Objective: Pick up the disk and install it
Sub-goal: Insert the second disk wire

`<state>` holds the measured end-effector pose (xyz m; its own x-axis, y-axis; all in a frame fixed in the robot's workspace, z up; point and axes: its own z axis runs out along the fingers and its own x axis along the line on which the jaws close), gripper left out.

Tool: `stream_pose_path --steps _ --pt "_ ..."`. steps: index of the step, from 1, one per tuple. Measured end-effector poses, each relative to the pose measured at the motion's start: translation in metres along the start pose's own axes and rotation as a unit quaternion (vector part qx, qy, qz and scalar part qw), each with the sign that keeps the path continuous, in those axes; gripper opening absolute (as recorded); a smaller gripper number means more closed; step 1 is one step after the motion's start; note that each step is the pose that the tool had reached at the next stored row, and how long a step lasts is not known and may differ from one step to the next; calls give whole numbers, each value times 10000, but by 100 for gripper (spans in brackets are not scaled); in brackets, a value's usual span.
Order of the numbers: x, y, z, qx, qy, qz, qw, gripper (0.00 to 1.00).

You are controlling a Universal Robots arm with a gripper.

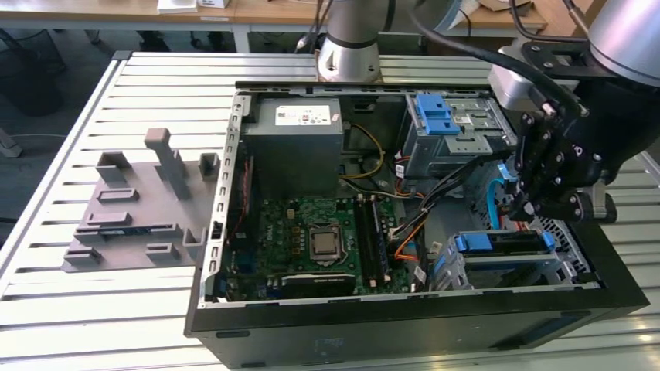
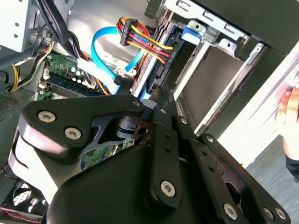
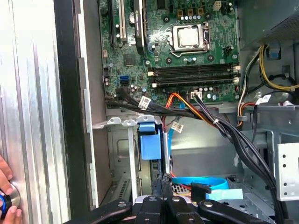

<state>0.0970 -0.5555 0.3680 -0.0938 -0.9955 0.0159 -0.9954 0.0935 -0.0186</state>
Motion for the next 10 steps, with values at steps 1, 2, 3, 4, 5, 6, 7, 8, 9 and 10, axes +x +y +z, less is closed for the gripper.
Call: stream_pose_path --steps 1,2,3,4,5,6,7,8,9,10 --pt "2 16 -2 2 1 0 10000 11" --pt "3 31 -1 3 0 0 10000 11" --pt "5 43 -2 4 0 0 10000 11" --pt "5 50 -5 6 1 0 10000 11" --pt "4 53 -12 7 2 0 10000 11" --pt "3 55 -19 8 1 0 10000 11" --pt "1 55 -30 9 0 -1 10000 11" --pt "0 57 -42 9 0 0 10000 11" --pt "-2 58 -57 10 1 0 10000 11" --pt "-5 58 -71 10 0 0 10000 11"
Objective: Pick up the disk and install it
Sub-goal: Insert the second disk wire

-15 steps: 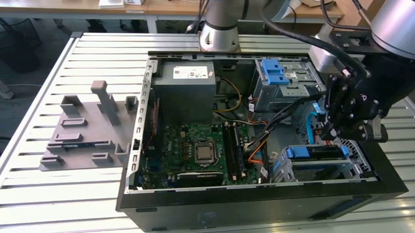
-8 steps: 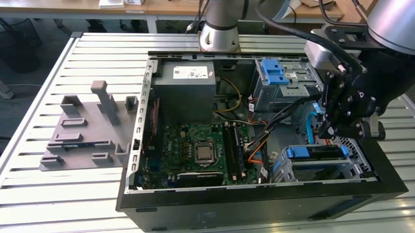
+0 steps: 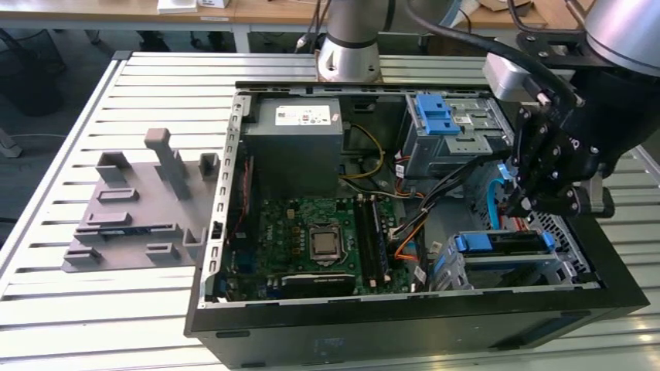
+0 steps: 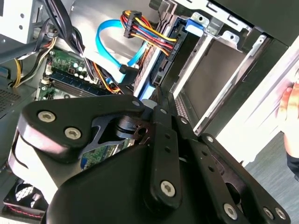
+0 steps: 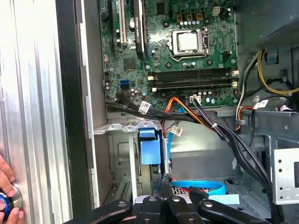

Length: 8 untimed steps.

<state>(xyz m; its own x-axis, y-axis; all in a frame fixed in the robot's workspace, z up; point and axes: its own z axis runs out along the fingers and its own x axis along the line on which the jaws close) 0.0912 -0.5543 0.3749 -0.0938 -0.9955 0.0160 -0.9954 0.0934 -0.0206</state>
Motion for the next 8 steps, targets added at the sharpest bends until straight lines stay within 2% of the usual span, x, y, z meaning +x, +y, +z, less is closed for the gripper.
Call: stream_pose_path --steps 4,8 --pt "-23 3 -31 2 -1 0 10000 11" --pt "-82 8 -35 3 0 0 10000 11"
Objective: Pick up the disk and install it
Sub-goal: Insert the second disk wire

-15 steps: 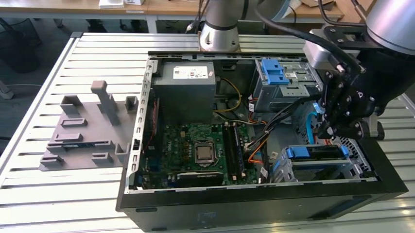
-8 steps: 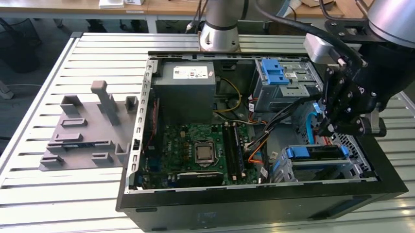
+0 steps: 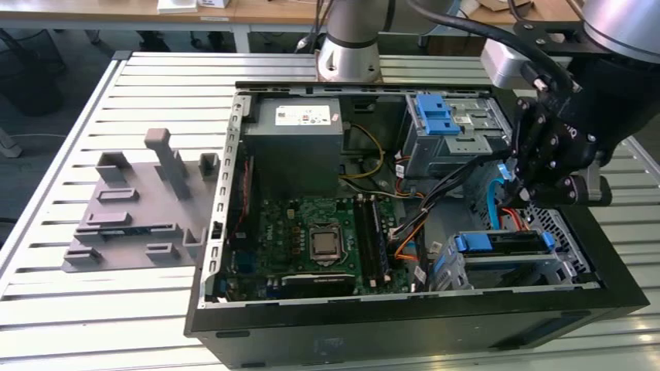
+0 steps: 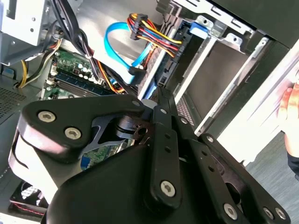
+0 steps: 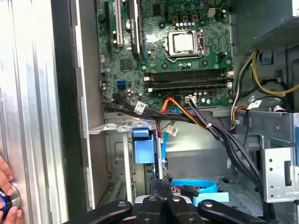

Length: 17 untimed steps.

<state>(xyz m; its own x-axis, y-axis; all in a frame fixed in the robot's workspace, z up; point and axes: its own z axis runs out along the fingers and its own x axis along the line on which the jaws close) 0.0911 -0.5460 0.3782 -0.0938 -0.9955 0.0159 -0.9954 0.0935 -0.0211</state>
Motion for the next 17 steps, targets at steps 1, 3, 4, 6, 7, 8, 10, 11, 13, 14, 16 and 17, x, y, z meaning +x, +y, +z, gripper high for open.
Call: stream_pose_path --steps 1,3,4,6,7,8,10,11,13,14,16,17 --pt "-14 1 -1 0 0 0 10000 11" --pt "-36 3 -10 0 1 0 10000 11" --pt "-47 4 -19 0 0 0 10000 11" --pt "-66 6 -36 0 0 0 10000 11" --pt "-76 6 -44 0 0 0 10000 11" --pt "-87 7 -53 0 0 0 10000 11" --pt "-110 9 -71 0 0 0 10000 11" --pt "-122 10 -81 0 1 0 10000 11" --pt "-145 12 -100 0 0 0 10000 11" --pt "-156 13 -108 0 0 0 10000 11" --pt "-185 16 -121 0 2 0 10000 11" --pt "-204 18 -123 0 4 0 10000 11"
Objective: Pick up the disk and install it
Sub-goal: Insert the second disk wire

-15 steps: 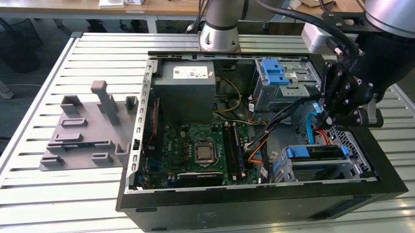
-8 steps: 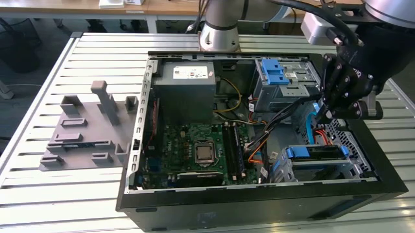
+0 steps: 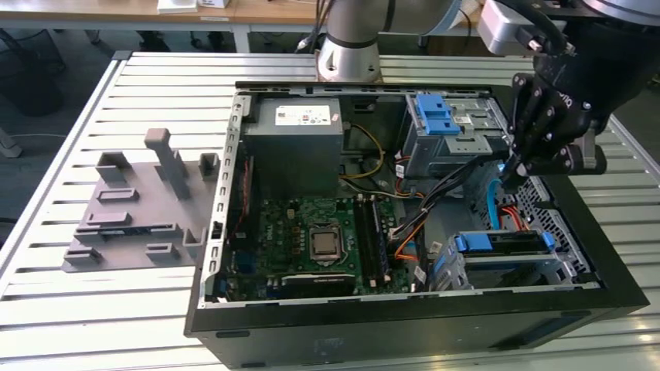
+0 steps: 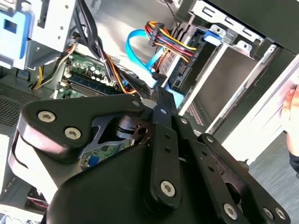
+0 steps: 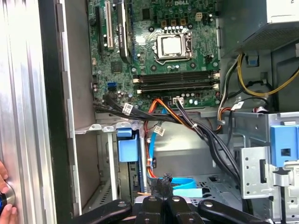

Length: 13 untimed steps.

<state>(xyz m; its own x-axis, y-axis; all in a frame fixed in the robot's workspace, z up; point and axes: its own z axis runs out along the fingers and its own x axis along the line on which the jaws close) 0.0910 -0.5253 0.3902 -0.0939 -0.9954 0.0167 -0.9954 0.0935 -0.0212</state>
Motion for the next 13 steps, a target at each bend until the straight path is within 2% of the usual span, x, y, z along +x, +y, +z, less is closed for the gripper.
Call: stream_pose_path --steps 3,13 --pt "-55 5 -1 2 24 -1 10000 11" --pt "-58 5 -1 3 31 -1 10000 11"
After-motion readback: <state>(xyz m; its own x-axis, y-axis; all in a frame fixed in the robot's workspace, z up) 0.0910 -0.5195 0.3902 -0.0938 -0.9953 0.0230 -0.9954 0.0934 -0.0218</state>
